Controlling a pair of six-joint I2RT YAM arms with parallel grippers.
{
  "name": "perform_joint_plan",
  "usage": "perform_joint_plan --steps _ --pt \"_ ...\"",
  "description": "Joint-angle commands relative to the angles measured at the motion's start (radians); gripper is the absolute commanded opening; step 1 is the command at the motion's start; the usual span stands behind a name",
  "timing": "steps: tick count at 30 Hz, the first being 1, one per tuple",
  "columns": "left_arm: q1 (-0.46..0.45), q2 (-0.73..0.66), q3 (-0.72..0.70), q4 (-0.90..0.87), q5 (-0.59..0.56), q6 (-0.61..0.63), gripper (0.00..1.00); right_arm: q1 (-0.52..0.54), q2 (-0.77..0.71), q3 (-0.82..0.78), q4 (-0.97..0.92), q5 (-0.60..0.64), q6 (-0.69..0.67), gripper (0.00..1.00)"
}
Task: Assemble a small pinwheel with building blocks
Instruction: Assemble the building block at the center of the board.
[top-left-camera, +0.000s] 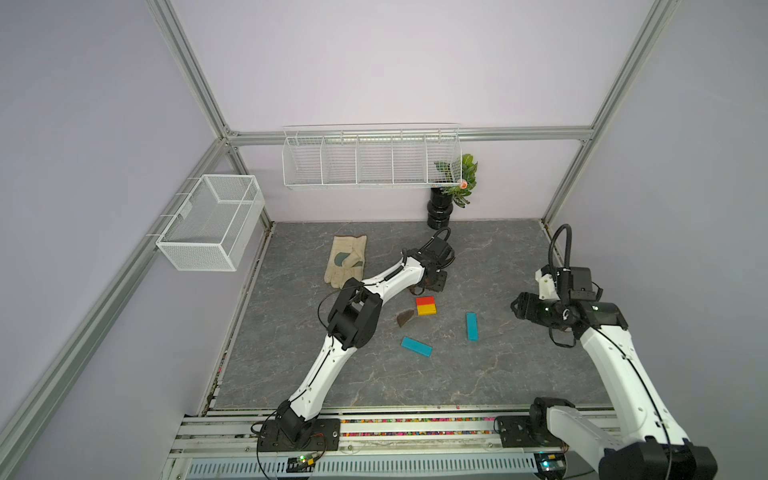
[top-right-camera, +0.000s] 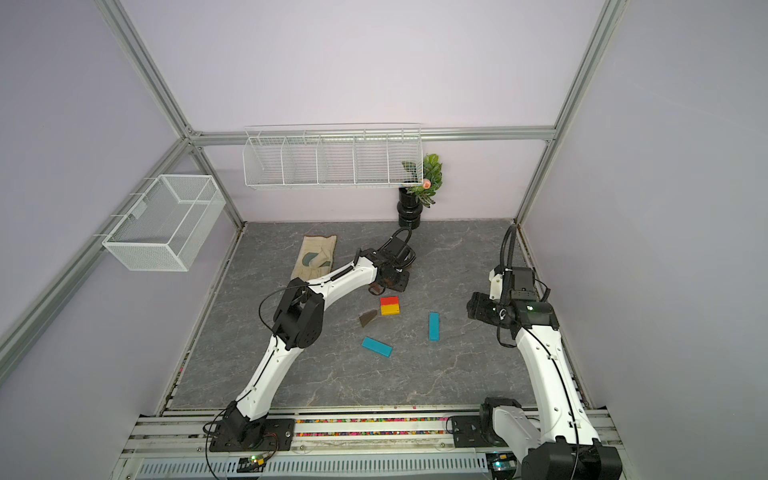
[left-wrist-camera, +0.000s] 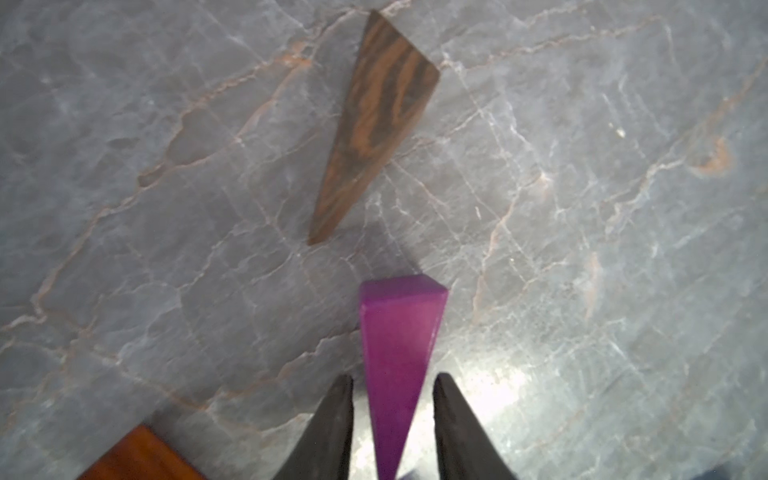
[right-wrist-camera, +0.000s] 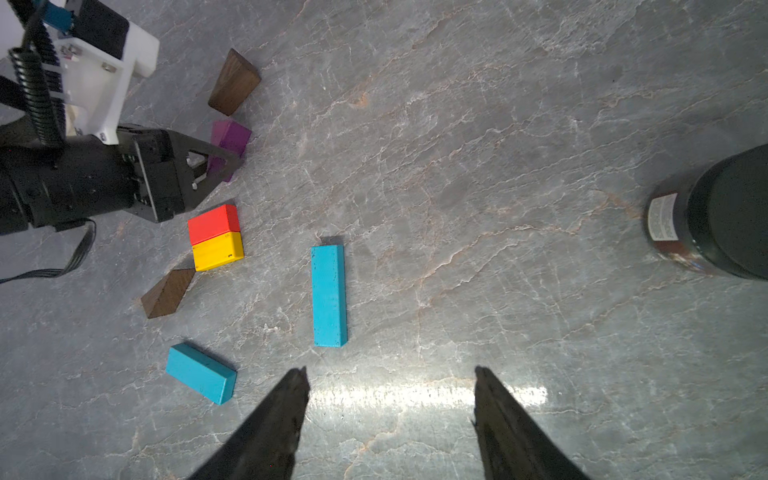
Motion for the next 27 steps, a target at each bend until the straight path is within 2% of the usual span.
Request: perform_joint_plan --steps 1,8,15,19,24,27 --pt "-0.006 -0.024 -0.031 0.015 0.02 -0.026 0.42 -0.006 -0.011 -0.015 0.009 -0.009 0.006 0.67" --pt "-0.006 -0.098 -0.054 0.054 0.026 -0.042 0.53 -0.005 0.0 0.008 0.006 -0.005 0.004 0.67" --pt "0.004 -0.15 0.006 0.068 0.01 -0.019 0.56 -0.006 0.017 0.047 0.005 -0.005 0.003 0.67" --pt "0.016 -0.102 0.097 0.065 -0.009 0.035 0.58 -0.006 0.035 0.061 0.0 -0.011 0.0 0.67" --pt "0.045 0.036 0.307 -0.024 0.001 0.071 0.59 -0.007 0.033 0.063 -0.001 -0.006 0.0 0.67" --pt "0.055 0.093 0.374 -0.026 0.002 0.096 0.58 -0.007 0.043 0.065 -0.001 -0.006 -0.001 0.67"
